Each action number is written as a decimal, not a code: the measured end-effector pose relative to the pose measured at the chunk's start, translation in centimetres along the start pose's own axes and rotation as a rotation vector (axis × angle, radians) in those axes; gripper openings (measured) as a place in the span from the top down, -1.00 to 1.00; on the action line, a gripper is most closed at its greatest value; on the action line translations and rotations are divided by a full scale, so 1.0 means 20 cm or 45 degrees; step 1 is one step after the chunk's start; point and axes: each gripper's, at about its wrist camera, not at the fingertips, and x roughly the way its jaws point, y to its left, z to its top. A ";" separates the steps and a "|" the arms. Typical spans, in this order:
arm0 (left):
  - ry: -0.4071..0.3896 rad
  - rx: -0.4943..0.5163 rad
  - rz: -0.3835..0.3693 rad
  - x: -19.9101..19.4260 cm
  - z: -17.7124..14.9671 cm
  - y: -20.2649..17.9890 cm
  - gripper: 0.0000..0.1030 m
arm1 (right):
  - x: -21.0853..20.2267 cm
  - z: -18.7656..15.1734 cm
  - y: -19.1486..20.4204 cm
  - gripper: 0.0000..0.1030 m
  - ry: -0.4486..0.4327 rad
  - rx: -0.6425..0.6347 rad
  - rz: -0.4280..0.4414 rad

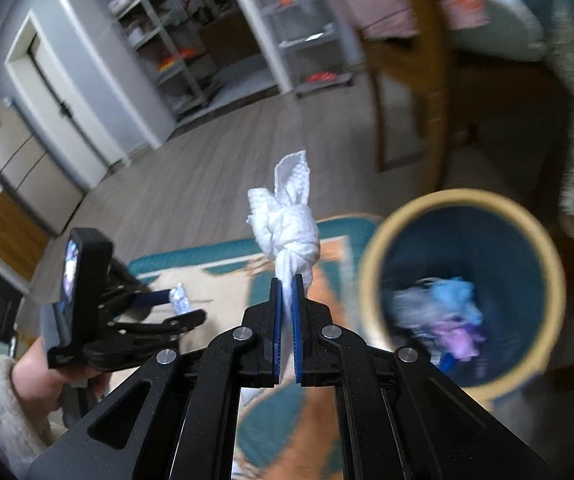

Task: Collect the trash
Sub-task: 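Carry the white tissue over the teal bin and open the right tool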

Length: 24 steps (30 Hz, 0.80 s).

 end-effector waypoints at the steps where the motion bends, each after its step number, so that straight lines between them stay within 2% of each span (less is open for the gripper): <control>1: -0.035 0.023 -0.026 -0.03 0.02 -0.07 -0.19 | -0.05 0.01 -0.05 0.89 -0.018 0.012 -0.024; 6: -0.209 0.140 -0.172 -0.14 0.13 -0.40 -0.20 | -0.31 0.02 -0.33 0.89 -0.086 0.073 -0.119; 9: -0.263 0.191 -0.259 -0.13 0.16 -0.57 -0.20 | -0.33 0.01 -0.48 0.89 -0.087 0.105 -0.161; 14: -0.233 0.309 -0.302 0.01 0.18 -0.78 -0.20 | -0.14 -0.04 -0.61 0.88 0.069 0.114 -0.201; 18: -0.180 0.359 -0.302 0.17 0.21 -0.89 -0.20 | -0.07 -0.04 -0.66 0.88 0.107 0.127 -0.260; 21: -0.224 0.350 -0.332 0.19 0.23 -0.93 -0.21 | -0.06 -0.03 -0.70 0.88 0.077 0.160 -0.263; 22: -0.259 0.353 -0.330 0.18 0.24 -0.94 -0.22 | -0.06 -0.02 -0.70 0.77 0.062 0.159 -0.280; 23: -0.294 0.352 -0.322 0.17 0.24 -0.95 -0.41 | -0.07 -0.02 -0.71 0.67 0.051 0.170 -0.310; 24: -0.318 0.341 -0.307 0.17 0.23 -0.95 -0.57 | -0.07 -0.02 -0.73 0.38 0.044 0.191 -0.324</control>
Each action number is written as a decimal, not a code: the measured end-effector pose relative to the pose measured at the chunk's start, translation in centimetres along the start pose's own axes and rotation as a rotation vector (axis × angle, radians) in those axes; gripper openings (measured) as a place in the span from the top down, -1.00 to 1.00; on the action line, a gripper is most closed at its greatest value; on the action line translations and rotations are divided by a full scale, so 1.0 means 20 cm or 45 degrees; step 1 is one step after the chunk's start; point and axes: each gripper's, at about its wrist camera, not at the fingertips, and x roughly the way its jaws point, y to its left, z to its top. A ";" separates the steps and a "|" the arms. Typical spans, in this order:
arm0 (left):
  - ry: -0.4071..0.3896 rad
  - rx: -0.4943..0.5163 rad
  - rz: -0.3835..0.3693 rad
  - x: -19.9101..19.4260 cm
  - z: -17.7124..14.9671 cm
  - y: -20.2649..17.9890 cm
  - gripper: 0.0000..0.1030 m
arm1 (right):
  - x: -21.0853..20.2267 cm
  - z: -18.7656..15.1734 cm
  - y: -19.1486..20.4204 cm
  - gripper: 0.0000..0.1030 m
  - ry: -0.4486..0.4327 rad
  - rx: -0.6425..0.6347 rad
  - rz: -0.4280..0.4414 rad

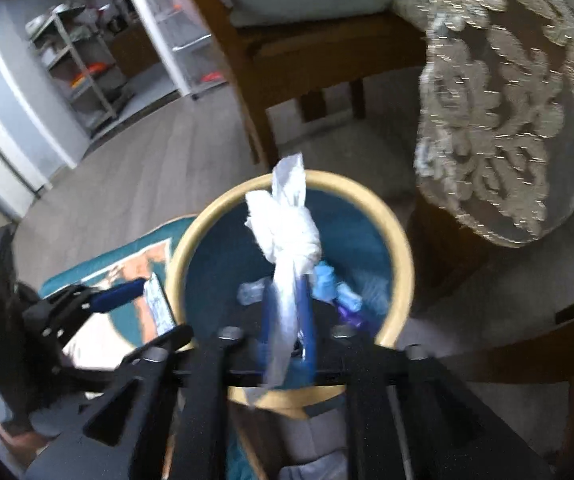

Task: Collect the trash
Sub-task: 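Carry the white tissue over the teal bin and open the right tool, then move both tools back over the cushion toward the paper cup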

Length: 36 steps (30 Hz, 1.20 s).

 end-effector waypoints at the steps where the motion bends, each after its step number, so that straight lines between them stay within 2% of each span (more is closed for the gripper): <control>1: -0.009 -0.010 -0.007 0.00 0.00 0.00 -0.70 | -0.01 -0.01 0.00 0.05 -0.008 0.017 0.000; 3: 0.006 -0.002 -0.020 -0.01 -0.01 0.00 -0.70 | -0.03 -0.01 -0.01 -0.17 -0.032 0.046 0.006; 12: 0.002 -0.020 0.001 -0.11 -0.03 0.06 -0.70 | -0.09 0.03 0.03 -0.41 -0.070 0.026 0.001; 20: -0.045 -0.002 0.052 -0.31 -0.09 0.09 -0.70 | -0.19 0.03 0.14 -0.61 -0.107 0.013 -0.008; 23: -0.058 -0.002 0.075 -0.41 -0.12 0.11 -0.70 | -0.22 0.01 0.19 -0.77 -0.122 -0.025 -0.036; 31: -0.095 -0.105 0.167 -0.72 -0.27 0.32 -0.70 | -0.22 -0.07 0.37 -0.83 -0.090 -0.068 -0.012; 36: -0.090 -0.225 0.291 -0.90 -0.41 0.53 -0.70 | -0.17 -0.16 0.53 -0.85 -0.051 -0.073 0.035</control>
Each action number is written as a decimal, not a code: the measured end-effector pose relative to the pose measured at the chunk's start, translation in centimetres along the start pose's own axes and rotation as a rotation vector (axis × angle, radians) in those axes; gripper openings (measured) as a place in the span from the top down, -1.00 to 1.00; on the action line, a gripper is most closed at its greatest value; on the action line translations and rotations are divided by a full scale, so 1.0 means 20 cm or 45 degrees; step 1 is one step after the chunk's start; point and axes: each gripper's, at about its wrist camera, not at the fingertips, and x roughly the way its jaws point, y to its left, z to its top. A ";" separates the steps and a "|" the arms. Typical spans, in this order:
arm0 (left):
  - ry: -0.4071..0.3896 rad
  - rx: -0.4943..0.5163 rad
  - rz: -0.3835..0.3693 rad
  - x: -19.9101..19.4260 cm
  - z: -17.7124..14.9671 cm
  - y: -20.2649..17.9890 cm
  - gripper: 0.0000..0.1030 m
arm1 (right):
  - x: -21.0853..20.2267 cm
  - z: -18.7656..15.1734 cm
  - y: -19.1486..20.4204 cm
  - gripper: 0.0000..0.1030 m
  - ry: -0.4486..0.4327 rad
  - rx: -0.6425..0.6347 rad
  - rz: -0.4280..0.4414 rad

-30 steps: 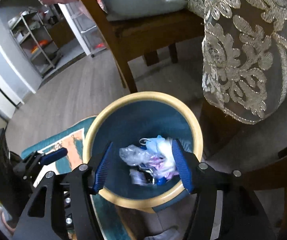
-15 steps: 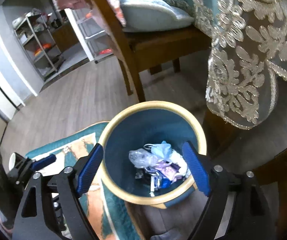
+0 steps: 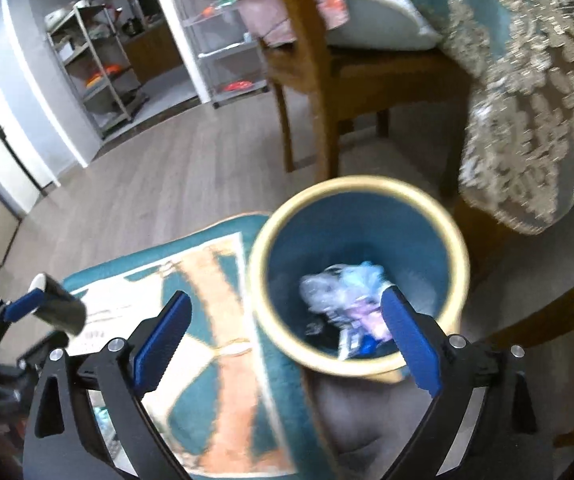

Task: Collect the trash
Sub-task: 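Move both tools back over the cushion toward the paper cup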

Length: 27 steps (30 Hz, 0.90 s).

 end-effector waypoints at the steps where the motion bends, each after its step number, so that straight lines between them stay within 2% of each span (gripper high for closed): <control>1: 0.002 -0.023 0.038 -0.02 -0.01 0.05 -0.70 | 0.02 -0.02 0.03 -0.85 0.014 -0.001 0.021; 2: 0.004 -0.065 0.085 -0.04 -0.04 0.13 -0.70 | 0.05 -0.05 0.08 -0.85 0.039 -0.005 0.046; 5: 0.018 -0.165 0.144 -0.09 -0.10 0.32 -0.70 | 0.14 -0.14 0.22 -0.85 0.138 -0.029 0.096; 9: 0.091 -0.225 0.228 -0.12 -0.21 0.52 -0.70 | 0.23 -0.26 0.40 -0.85 0.238 -0.128 0.121; 14: 0.160 -0.307 0.243 -0.10 -0.33 0.66 -0.70 | 0.27 -0.29 0.53 -0.85 0.263 -0.185 0.134; 19: 0.292 -0.243 0.283 0.02 -0.43 0.64 -0.69 | 0.30 -0.34 0.58 -0.85 0.298 -0.198 0.118; 23: 0.371 -0.256 0.184 0.10 -0.47 0.60 -0.67 | 0.26 -0.50 0.56 -0.85 0.377 -0.142 0.137; 26: 0.418 -0.169 0.175 0.16 -0.48 0.53 -0.65 | 0.23 -0.63 0.62 -0.80 0.433 -0.251 0.156; 27: 0.435 -0.165 0.176 0.18 -0.48 0.52 -0.64 | 0.22 -0.66 0.64 -0.72 0.444 -0.291 0.147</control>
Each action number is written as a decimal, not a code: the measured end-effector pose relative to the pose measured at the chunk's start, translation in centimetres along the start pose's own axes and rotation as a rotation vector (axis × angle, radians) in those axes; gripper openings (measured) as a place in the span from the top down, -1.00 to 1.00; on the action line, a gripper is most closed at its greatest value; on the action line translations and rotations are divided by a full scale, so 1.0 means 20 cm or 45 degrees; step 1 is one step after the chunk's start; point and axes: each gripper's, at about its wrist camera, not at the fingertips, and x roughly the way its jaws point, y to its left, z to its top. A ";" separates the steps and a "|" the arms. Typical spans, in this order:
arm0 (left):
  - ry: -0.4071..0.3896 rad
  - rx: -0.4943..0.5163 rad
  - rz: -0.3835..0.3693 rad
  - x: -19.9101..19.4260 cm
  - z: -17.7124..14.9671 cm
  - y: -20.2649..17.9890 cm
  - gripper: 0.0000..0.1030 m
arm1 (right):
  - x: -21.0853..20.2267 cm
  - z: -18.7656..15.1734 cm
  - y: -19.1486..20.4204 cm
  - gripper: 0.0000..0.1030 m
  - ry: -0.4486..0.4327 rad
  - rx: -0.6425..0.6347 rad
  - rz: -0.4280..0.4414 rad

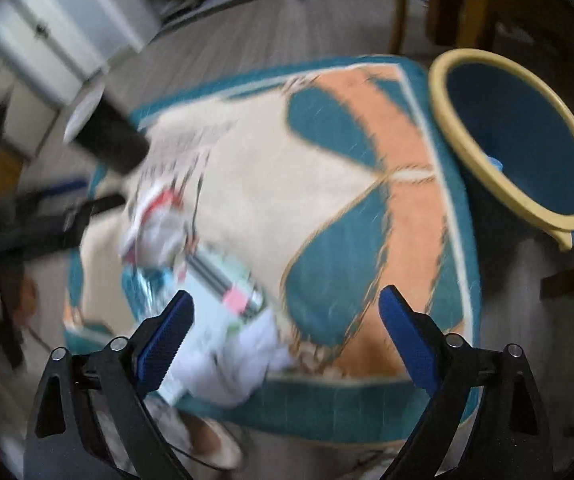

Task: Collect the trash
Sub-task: 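Move both tools back over the cushion toward the paper cup, then grasp the red-white paper cup with the left tool while the right tool grasps a white tissue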

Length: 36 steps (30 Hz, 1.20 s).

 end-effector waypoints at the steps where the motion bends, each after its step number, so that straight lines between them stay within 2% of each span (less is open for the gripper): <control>1: 0.017 -0.004 0.000 0.02 0.00 -0.01 -0.62 | 0.03 -0.03 0.03 -0.54 0.042 -0.039 -0.015; 2: 0.039 -0.019 -0.004 0.04 0.01 -0.01 -0.60 | 0.07 -0.05 0.04 -0.45 0.085 -0.054 -0.013; 4: 0.055 -0.038 -0.017 0.06 0.02 -0.01 -0.59 | 0.15 -0.10 0.06 -0.13 0.182 -0.072 0.003; 5: 0.058 -0.038 -0.024 0.07 0.03 -0.02 -0.59 | 0.19 -0.11 0.06 -0.09 0.210 -0.083 0.001; 6: 0.060 -0.032 -0.026 0.07 0.03 -0.03 -0.59 | 0.22 -0.12 0.06 0.05 0.237 -0.089 0.011; 7: 0.064 -0.025 -0.027 0.08 0.02 -0.03 -0.59 | 0.24 -0.13 0.06 0.26 0.261 -0.088 0.033; 8: 0.075 -0.019 -0.031 0.09 0.02 -0.04 -0.58 | 0.27 -0.14 0.06 0.38 0.286 -0.084 0.052; 9: 0.085 -0.019 -0.038 0.09 0.01 -0.05 -0.57 | 0.27 -0.13 0.06 0.58 0.274 -0.087 0.045; 10: 0.094 -0.020 -0.048 0.10 0.01 -0.05 -0.52 | 0.27 -0.12 0.06 0.86 0.274 -0.088 0.061; 12: 0.120 -0.018 -0.059 0.11 0.00 -0.06 -0.43 | 0.25 -0.09 0.06 0.88 0.235 -0.084 0.070; 18: 0.191 0.007 -0.089 0.18 -0.02 -0.08 0.08 | 0.13 0.04 0.05 0.89 0.059 -0.082 0.050; 20: 0.223 0.024 -0.098 0.20 -0.02 -0.10 0.55 | 0.08 0.09 0.01 0.89 -0.001 -0.062 0.040; 22: 0.232 0.042 -0.108 0.20 -0.03 -0.12 0.76 | 0.03 0.12 -0.02 0.89 -0.052 -0.051 0.027; 31: 0.049 0.087 -0.109 0.02 0.05 -0.19 0.78 | -0.14 0.25 -0.12 0.89 -0.201 0.011 0.059; 36: -0.045 0.054 -0.114 -0.08 0.13 -0.19 0.78 | -0.23 0.29 -0.15 0.89 -0.278 0.025 0.073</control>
